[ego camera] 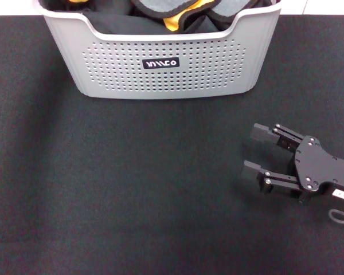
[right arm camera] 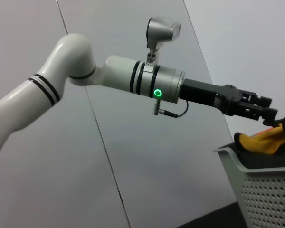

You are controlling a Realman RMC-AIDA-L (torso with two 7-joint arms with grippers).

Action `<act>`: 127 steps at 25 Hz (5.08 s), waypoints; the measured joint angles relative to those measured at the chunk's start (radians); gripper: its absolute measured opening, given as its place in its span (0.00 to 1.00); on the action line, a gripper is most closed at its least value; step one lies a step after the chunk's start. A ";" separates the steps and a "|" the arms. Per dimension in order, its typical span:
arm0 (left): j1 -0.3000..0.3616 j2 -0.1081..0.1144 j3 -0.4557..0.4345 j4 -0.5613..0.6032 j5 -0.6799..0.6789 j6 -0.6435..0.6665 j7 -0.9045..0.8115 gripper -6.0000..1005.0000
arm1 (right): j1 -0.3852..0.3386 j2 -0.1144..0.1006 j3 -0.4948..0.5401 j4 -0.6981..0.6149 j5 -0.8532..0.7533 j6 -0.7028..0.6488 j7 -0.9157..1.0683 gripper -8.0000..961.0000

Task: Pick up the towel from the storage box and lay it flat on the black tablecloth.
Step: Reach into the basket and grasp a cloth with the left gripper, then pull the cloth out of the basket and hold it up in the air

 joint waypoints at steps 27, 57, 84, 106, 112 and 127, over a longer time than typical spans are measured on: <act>0.240 -0.006 0.491 0.091 0.272 -0.454 0.159 0.67 | -0.018 0.004 0.017 0.013 0.005 -0.001 -0.012 0.88; 0.256 -0.009 0.541 -0.010 0.274 -0.611 0.431 0.67 | -0.040 0.008 0.025 0.014 0.004 -0.013 -0.013 0.87; 0.275 -0.016 0.610 -0.049 0.272 -0.771 0.493 0.67 | -0.068 0.010 0.025 0.014 0.006 -0.028 -0.025 0.86; 0.254 -0.012 0.610 -0.089 0.272 -0.761 0.486 0.24 | -0.071 0.011 0.028 0.014 0.006 -0.026 -0.035 0.86; 0.260 -0.014 0.611 -0.078 0.272 -0.760 0.479 0.08 | -0.073 0.012 0.028 0.018 0.006 -0.027 -0.035 0.85; 0.394 -0.017 0.611 0.300 0.206 -0.746 0.215 0.01 | -0.066 0.007 0.059 0.019 0.005 -0.050 -0.074 0.85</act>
